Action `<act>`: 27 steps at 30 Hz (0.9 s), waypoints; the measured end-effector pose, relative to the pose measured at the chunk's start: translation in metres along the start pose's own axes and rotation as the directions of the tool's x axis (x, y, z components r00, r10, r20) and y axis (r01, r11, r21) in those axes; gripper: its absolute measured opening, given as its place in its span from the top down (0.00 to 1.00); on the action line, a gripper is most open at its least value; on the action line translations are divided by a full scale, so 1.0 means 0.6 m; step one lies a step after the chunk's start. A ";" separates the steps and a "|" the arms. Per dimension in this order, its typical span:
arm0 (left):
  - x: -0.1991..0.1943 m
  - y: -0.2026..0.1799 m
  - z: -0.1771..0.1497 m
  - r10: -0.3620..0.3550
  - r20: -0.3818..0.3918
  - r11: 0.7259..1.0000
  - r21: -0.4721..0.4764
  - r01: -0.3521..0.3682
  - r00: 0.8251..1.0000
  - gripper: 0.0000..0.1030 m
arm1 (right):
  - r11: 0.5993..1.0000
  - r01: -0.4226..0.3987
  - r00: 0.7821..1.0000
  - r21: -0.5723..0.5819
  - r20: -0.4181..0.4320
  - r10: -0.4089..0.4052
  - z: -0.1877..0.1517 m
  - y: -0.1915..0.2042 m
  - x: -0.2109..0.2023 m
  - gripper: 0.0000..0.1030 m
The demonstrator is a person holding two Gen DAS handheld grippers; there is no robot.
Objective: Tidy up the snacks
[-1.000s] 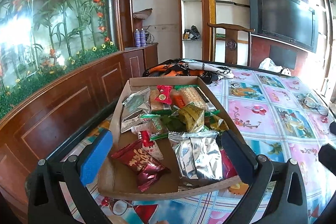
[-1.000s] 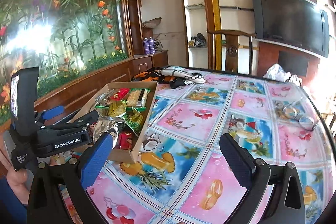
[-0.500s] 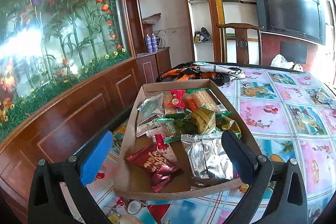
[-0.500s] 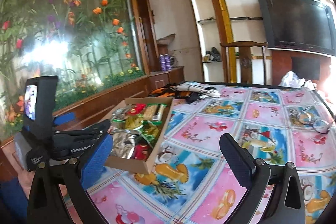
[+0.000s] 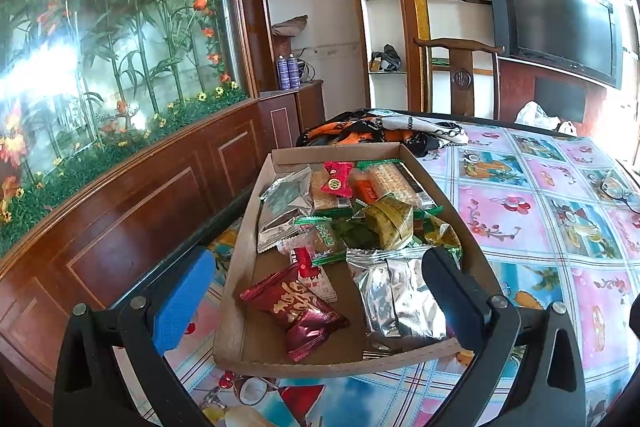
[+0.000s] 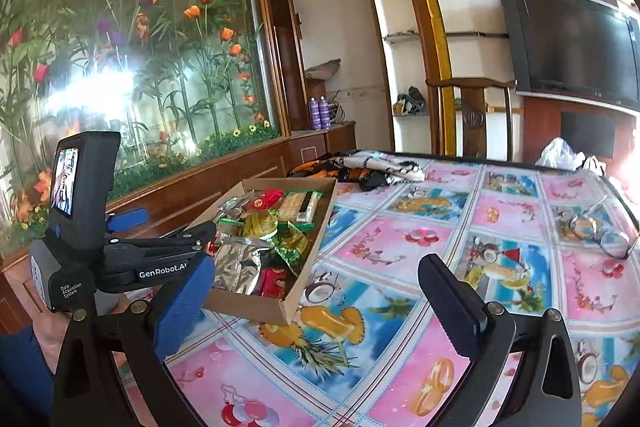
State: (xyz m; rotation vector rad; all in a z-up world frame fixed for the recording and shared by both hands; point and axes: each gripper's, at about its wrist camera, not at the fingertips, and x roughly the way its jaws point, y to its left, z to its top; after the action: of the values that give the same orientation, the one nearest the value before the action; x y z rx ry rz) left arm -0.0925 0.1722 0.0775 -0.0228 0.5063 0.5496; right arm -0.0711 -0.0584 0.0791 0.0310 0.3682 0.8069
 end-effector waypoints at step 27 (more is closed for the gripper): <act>0.003 0.005 -0.004 0.016 0.003 1.000 0.005 -0.017 1.000 0.00 | 0.999 0.021 0.999 -0.024 -0.046 -0.022 -0.015 0.002 0.022 0.00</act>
State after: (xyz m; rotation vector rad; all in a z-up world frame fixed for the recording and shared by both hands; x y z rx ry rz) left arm -0.0939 0.1755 0.0749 -0.0128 0.5057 0.5644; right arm -0.0667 -0.0494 0.0667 -0.0136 0.4023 0.7918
